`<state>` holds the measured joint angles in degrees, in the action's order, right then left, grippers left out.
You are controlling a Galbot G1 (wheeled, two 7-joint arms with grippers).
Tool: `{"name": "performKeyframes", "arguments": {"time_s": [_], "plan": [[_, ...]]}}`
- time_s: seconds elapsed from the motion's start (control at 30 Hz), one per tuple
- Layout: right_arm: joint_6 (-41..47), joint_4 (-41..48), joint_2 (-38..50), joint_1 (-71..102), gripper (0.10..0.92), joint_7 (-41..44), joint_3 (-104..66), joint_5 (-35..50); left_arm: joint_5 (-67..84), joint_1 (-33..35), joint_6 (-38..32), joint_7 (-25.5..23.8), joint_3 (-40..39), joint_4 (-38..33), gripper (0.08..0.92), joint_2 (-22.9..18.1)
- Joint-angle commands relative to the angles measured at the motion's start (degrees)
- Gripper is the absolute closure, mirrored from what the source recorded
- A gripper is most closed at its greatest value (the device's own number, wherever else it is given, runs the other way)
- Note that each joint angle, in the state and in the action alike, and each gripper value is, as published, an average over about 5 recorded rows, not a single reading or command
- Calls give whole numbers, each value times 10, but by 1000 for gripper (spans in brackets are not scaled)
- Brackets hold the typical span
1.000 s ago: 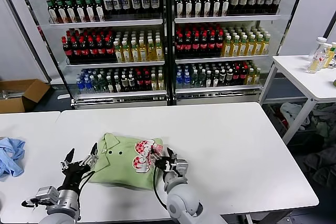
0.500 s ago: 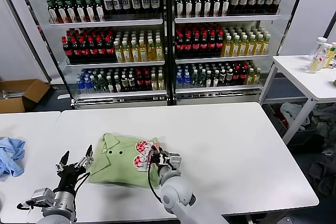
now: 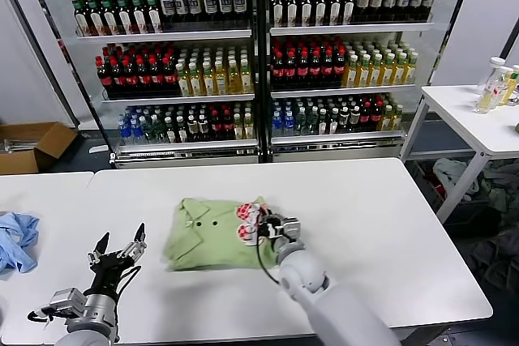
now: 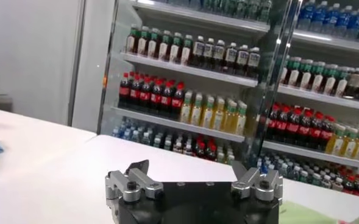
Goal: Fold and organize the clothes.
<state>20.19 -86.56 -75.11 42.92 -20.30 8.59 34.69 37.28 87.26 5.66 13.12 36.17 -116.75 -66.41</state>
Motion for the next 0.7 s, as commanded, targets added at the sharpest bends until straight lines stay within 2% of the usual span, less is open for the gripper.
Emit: {"name": "performKeyframes", "arguments": {"time_s": [0.03, 0.23, 0.4, 0.5, 0.7], "plan": [[9, 46, 93, -49, 883, 143, -53, -84, -3, -1, 6, -1, -8, -2, 177, 1], [-9, 41, 121, -41, 883, 187, -75, -117, -9, -1, 8, -3, -11, -4, 177, 6], [-77, -1, 126, 8, 862, 153, -117, -154, -15, 2, 7, -4, -15, -8, 177, 4], [-125, -51, 139, 56, 802, 139, -154, -161, -18, 6, 6, -5, -15, -13, 177, 3], [-195, -138, 170, 162, 620, 136, -216, -190, -22, 15, 15, -9, -16, -26, 177, 6]]}}
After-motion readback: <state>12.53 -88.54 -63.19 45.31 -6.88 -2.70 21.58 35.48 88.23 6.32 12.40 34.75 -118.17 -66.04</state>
